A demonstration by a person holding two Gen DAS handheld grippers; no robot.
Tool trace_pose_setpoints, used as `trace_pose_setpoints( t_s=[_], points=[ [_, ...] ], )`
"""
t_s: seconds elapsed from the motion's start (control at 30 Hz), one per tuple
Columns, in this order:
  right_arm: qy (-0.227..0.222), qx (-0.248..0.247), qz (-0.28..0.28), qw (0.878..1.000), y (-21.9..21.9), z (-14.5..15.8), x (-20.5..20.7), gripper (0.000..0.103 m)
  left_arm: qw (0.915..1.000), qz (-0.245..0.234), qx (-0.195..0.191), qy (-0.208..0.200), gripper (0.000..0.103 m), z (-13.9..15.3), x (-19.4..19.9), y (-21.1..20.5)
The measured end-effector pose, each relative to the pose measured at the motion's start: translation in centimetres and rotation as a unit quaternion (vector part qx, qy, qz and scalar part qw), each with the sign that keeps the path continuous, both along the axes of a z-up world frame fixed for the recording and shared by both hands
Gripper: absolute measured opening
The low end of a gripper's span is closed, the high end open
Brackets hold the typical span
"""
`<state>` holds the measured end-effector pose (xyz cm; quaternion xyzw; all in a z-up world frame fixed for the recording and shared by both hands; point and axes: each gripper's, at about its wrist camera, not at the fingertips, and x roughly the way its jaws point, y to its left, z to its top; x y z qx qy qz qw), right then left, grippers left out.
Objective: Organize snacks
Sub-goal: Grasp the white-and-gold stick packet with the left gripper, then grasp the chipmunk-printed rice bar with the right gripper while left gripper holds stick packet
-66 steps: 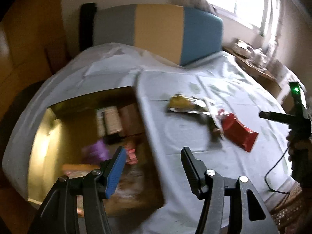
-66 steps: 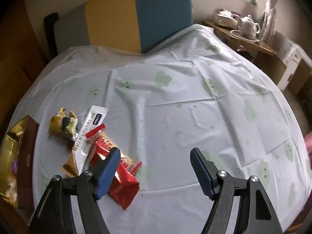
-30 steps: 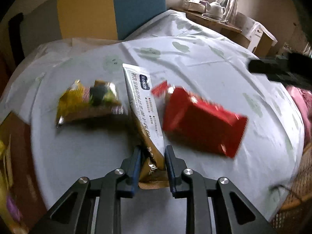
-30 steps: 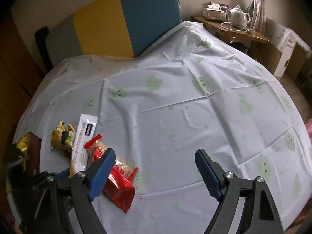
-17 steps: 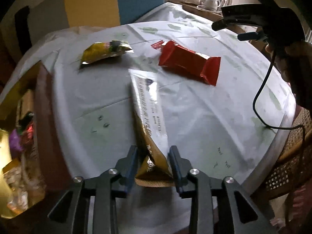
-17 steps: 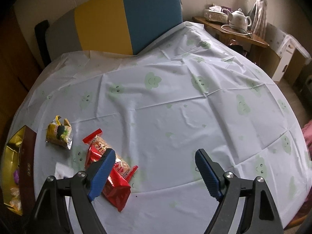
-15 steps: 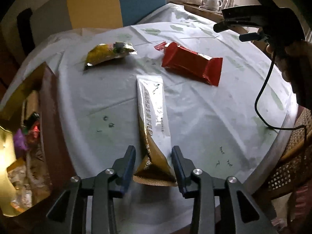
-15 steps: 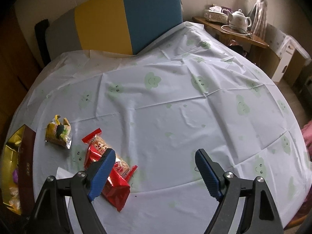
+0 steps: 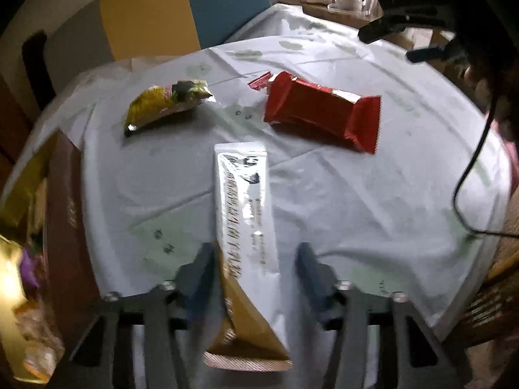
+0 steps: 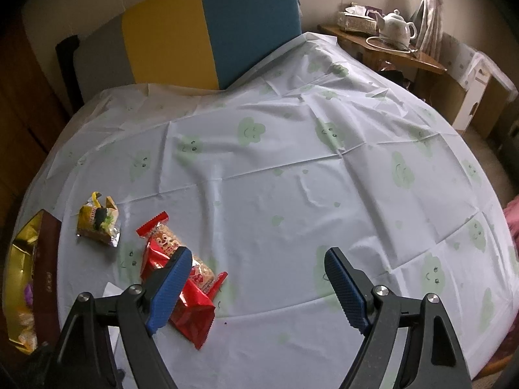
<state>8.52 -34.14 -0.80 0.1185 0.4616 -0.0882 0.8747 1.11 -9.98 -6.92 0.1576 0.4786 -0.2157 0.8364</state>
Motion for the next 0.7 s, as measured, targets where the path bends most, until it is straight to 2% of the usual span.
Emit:
trace_pose_setpoints(
  t_s=[0.07,0.17,0.3,0.43,0.47,0.5,0.53,0.57,0.6,0.63,0.7],
  points=[
    [-0.01,0.023,0.008,1.0,-0.1,0.0,0.0,0.084,0.9999,-0.006,0.001,-0.013,0.036,-0.1,-0.6,0.2],
    [-0.014,0.066,0.051,0.996,1.0,-0.2,0.6,0.084,0.9996,-0.014,-0.008,-0.025,0.034,-0.2,-1.2,0.7],
    [-0.001,0.061,0.108,0.992,3.4,-1.1,1.5,0.084,0.9989,-0.006,-0.037,-0.027,0.034,-0.1,-1.2,1.5],
    [0.034,0.026,0.149,0.988,6.1,-3.0,2.3,0.087,0.9981,-0.008,-0.048,-0.037,0.034,-0.1,-1.5,1.6],
    [0.044,0.033,0.161,0.985,6.4,-3.5,2.3,0.087,0.998,-0.008,-0.051,-0.036,0.034,-0.1,-1.5,1.7],
    [0.058,0.066,0.182,0.979,6.8,-3.8,2.3,0.085,0.9979,-0.008,-0.054,-0.035,0.034,-0.1,-1.4,1.8],
    [0.081,0.149,0.225,0.959,7.3,-4.2,2.3,0.084,0.9977,-0.009,-0.057,-0.035,0.034,0.0,-1.4,1.8],
    [0.083,0.18,0.242,0.95,7.7,-4.1,2.2,0.083,0.9975,-0.01,-0.061,-0.036,0.034,0.0,-1.5,1.9],
    [0.072,0.179,0.245,0.95,7.9,-3.7,2.1,0.084,0.9971,-0.009,-0.068,-0.035,0.034,0.0,-1.4,2.1],
    [0.06,0.153,0.235,0.958,8.0,-3.3,1.9,0.086,0.9967,-0.009,-0.074,-0.034,0.034,0.0,-1.4,2.3],
    [0.061,0.143,0.21,0.965,7.2,-3.4,2.0,0.088,0.9964,-0.011,-0.076,-0.036,0.034,-0.1,-1.5,2.3]
  ],
)
